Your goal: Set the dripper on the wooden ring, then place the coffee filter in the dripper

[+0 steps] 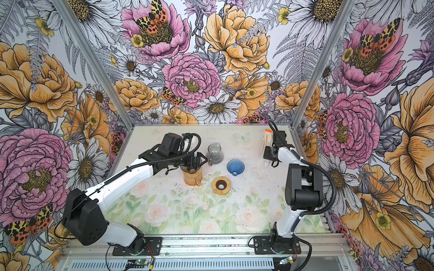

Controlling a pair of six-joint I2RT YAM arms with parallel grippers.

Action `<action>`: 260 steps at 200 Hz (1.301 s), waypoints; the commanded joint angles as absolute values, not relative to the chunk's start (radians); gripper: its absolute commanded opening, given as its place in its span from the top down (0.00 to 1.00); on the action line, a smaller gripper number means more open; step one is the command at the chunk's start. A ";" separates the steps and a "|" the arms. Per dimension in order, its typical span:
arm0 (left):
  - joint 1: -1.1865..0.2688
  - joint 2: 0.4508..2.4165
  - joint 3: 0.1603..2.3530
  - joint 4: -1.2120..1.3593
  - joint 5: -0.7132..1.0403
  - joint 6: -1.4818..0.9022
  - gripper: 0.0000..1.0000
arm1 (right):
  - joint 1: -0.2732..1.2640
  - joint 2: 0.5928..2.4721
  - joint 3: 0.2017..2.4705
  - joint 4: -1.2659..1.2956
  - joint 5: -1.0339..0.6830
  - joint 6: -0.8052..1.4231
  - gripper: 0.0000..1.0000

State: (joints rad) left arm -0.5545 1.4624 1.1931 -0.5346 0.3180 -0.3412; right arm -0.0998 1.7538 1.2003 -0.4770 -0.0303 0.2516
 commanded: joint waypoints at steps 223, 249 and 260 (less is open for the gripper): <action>-0.569 1.451 1.234 -0.526 0.322 -0.329 0.01 | -0.106 1.420 1.297 -0.695 -0.116 0.288 1.00; -0.574 1.444 1.249 -0.527 0.326 -0.328 0.01 | -0.088 1.385 1.327 -0.780 -0.175 0.287 1.00; -0.578 1.439 1.256 -0.526 0.326 -0.328 0.01 | -0.075 1.373 1.344 -0.818 -0.208 0.287 1.00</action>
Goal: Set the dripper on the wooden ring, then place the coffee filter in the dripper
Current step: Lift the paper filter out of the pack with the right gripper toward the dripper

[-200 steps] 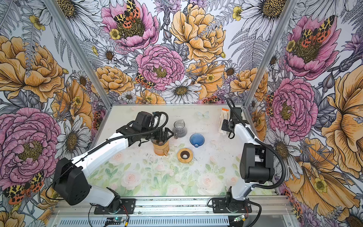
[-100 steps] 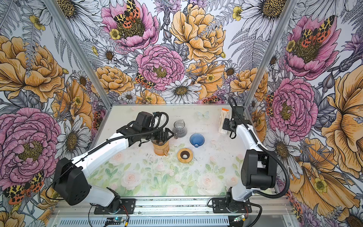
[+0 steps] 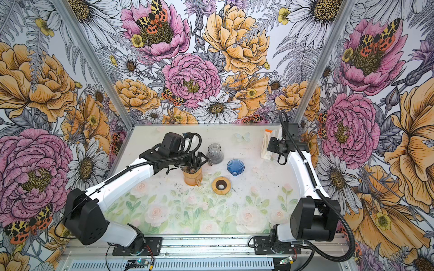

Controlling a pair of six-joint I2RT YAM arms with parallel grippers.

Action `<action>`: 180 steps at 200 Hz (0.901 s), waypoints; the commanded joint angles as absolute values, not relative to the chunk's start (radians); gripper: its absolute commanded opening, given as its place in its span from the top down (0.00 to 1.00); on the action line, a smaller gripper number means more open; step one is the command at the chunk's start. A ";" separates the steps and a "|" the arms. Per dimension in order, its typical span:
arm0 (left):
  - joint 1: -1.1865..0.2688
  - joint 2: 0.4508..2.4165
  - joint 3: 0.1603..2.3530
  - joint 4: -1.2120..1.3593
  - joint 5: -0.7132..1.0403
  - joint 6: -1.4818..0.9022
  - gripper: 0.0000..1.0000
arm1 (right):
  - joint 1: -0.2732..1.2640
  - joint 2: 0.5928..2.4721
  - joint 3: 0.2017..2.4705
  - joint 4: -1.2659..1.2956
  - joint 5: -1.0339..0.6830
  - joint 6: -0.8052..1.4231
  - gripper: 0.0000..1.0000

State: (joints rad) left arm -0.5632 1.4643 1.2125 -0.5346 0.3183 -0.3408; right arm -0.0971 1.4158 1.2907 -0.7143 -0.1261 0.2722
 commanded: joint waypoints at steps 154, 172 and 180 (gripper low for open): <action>-0.600 1.179 1.298 -0.727 0.244 -0.322 0.01 | 0.509 1.583 1.737 -0.989 -0.342 0.609 1.00; -0.600 1.165 1.304 -0.767 0.220 -0.312 0.01 | 0.567 1.639 1.787 -0.991 -0.341 0.654 1.00; -0.598 1.163 1.308 -0.784 0.207 -0.311 0.01 | 0.590 1.663 1.806 -0.990 -0.340 0.678 1.00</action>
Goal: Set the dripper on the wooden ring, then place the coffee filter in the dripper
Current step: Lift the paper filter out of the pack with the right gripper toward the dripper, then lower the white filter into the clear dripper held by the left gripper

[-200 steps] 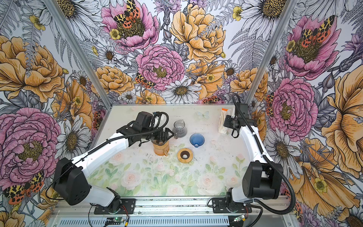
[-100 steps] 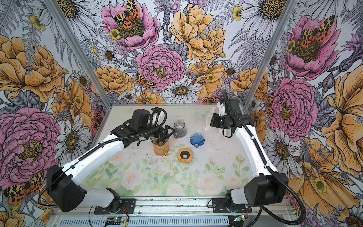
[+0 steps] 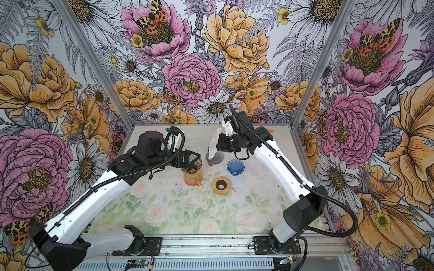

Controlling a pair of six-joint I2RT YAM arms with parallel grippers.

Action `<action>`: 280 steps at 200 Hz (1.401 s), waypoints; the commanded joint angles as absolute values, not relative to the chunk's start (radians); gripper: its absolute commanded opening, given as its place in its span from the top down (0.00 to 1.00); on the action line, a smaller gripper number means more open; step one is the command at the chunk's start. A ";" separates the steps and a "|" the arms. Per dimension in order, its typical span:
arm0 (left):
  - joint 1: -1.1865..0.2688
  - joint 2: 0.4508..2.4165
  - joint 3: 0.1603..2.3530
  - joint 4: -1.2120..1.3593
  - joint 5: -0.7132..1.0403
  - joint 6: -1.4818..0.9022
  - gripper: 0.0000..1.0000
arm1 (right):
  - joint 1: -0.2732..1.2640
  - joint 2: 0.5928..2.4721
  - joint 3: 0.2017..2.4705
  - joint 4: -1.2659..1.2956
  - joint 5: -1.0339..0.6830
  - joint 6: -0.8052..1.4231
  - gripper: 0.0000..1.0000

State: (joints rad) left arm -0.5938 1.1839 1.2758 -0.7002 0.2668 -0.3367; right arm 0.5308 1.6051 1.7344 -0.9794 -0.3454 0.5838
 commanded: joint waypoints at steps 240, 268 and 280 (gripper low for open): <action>-0.453 1.338 1.255 -0.876 0.179 -0.306 0.28 | 0.738 1.871 1.855 -0.997 -0.431 0.904 1.00; -0.447 1.350 1.253 -0.876 0.178 -0.308 0.28 | 0.738 1.884 1.853 -0.999 -0.444 0.901 1.00; -0.442 1.350 1.252 -0.877 0.181 -0.311 0.28 | 0.738 1.888 1.853 -1.001 -0.441 0.900 1.00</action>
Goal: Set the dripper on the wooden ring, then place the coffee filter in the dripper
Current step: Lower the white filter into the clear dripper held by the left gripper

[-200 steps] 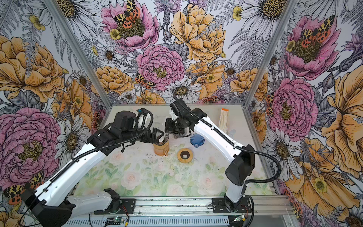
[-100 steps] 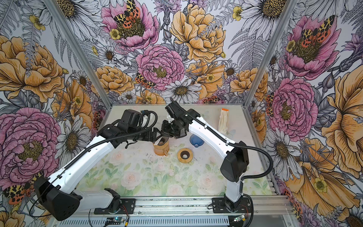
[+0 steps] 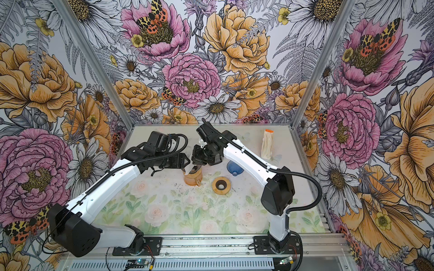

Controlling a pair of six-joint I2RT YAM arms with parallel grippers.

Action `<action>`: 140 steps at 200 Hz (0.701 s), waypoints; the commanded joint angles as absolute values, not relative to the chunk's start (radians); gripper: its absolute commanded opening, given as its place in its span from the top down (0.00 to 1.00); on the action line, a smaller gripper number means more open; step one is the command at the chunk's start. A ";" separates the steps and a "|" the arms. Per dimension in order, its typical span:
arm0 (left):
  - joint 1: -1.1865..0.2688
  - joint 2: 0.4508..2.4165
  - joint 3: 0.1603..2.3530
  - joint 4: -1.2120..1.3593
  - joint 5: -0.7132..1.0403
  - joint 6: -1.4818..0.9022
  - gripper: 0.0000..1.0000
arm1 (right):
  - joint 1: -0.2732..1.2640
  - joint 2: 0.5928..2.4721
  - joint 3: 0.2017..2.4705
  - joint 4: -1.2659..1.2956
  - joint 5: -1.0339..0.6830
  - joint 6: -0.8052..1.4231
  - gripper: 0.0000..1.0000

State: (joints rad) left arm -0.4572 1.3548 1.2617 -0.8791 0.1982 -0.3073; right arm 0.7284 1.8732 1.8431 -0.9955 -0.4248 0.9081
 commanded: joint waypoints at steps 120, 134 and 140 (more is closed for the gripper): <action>-0.385 1.413 1.233 -0.864 0.204 -0.304 0.28 | 0.735 1.914 1.862 -1.023 -0.384 0.870 0.88; -0.382 1.420 1.231 -0.863 0.204 -0.301 0.28 | 0.736 1.919 1.872 -1.033 -0.369 0.863 0.84; -0.383 1.423 1.231 -0.862 0.203 -0.300 0.28 | 0.736 1.920 1.880 -1.039 -0.362 0.859 0.83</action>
State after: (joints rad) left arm -0.3920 1.4162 1.2385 -0.8776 0.1986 -0.3073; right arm 0.7300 1.8950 1.8431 -1.0142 -0.4038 0.8818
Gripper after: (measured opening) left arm 0.717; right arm 0.152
